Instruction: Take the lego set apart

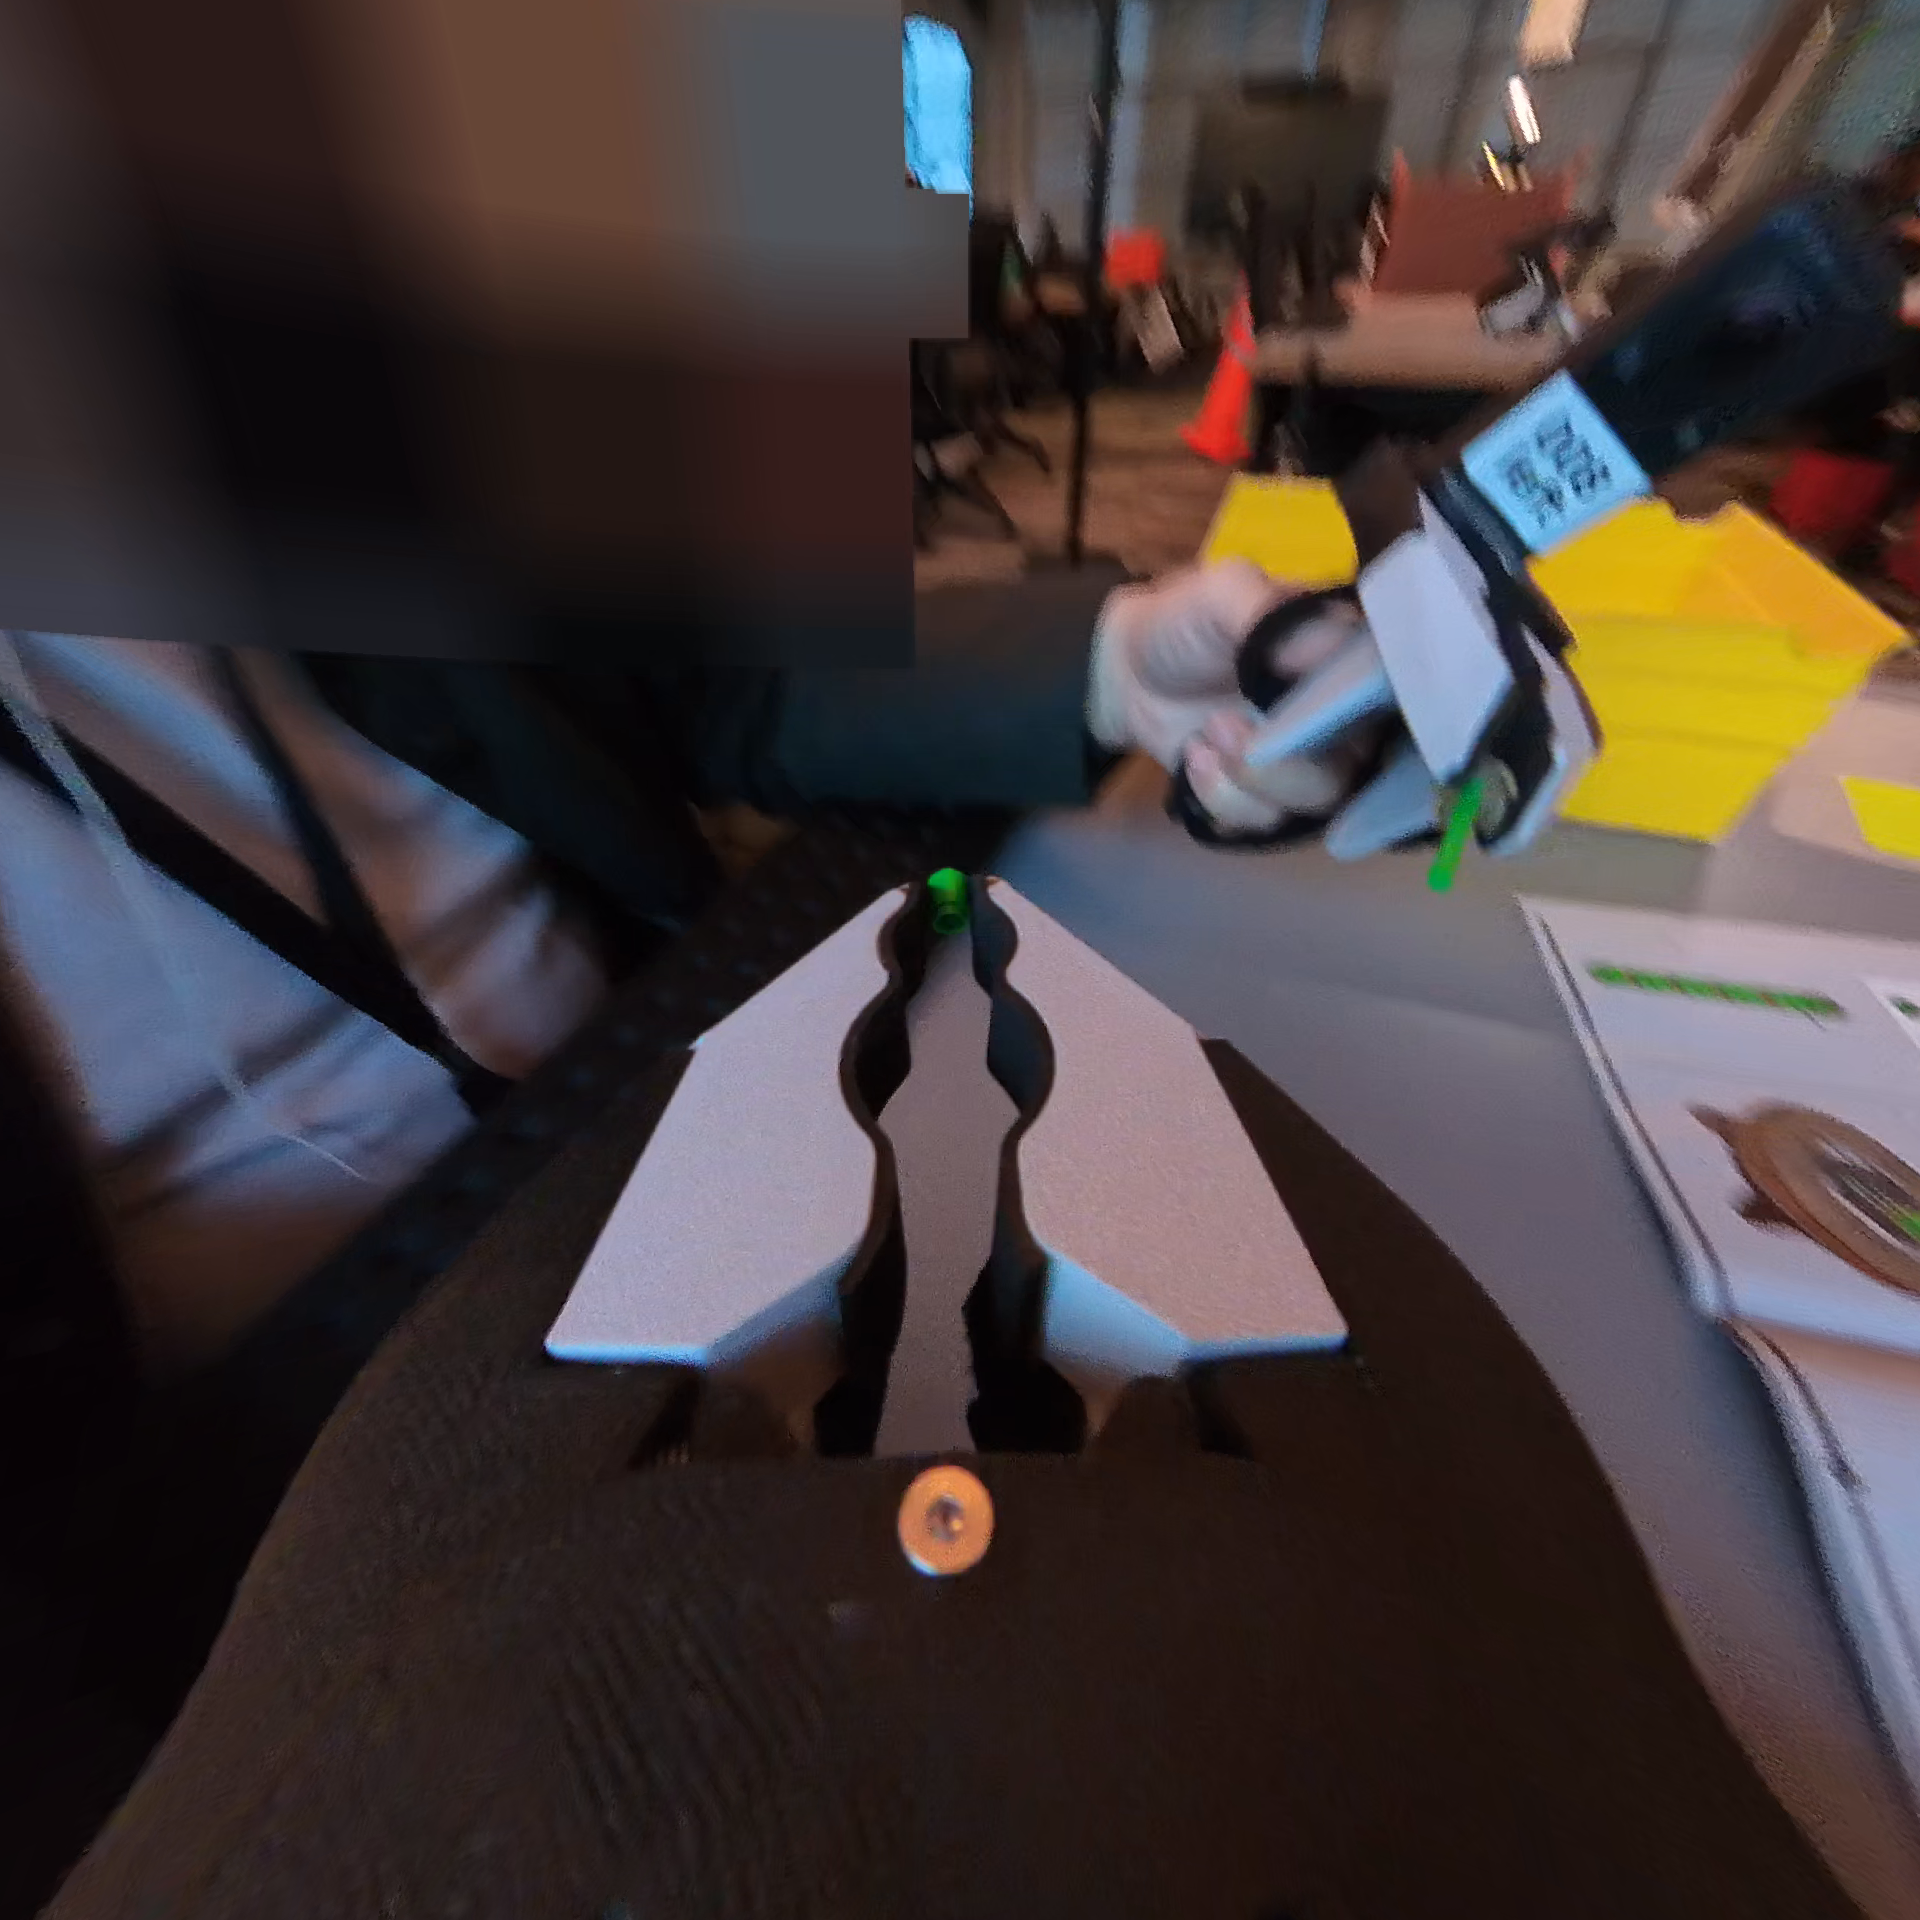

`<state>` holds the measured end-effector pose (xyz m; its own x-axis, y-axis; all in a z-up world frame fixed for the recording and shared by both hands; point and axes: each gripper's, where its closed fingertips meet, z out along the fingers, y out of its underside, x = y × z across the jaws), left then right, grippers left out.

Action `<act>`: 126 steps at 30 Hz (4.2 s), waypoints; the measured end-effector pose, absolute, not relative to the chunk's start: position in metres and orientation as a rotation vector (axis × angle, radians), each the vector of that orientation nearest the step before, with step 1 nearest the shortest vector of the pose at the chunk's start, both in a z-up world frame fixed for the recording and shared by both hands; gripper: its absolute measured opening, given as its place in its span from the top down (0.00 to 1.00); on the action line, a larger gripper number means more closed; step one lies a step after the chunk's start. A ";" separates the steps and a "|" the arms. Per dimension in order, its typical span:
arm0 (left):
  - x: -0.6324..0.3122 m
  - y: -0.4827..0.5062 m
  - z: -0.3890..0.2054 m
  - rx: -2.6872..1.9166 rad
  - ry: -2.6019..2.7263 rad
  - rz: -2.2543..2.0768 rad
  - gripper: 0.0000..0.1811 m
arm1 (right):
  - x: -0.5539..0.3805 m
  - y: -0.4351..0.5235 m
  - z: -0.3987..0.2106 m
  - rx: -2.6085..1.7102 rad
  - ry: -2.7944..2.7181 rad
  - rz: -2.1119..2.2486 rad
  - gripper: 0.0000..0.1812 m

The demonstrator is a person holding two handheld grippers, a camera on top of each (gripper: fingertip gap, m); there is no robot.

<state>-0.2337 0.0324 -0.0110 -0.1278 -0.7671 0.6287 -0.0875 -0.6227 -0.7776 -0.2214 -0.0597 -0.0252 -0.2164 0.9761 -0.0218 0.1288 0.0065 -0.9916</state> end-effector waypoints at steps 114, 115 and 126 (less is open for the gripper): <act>-0.213 0.020 -0.052 -1.771 1.170 -1.530 0.99 | -0.208 0.022 -0.064 -1.554 -1.369 0.450 0.88; -0.213 0.020 -0.053 -1.774 1.181 -1.510 0.99 | -0.210 0.022 -0.061 -1.547 -1.352 0.459 0.82; -0.205 0.012 -0.058 -1.794 1.204 -1.537 0.99 | -0.224 0.020 -0.064 -1.511 -1.379 0.405 0.93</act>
<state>-0.2055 0.0117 -0.0583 -0.0203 -0.8512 0.5244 -0.3052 -0.4942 -0.8140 -0.2237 0.0204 -0.0638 0.2914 0.8840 0.3655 0.5460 0.1600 -0.8223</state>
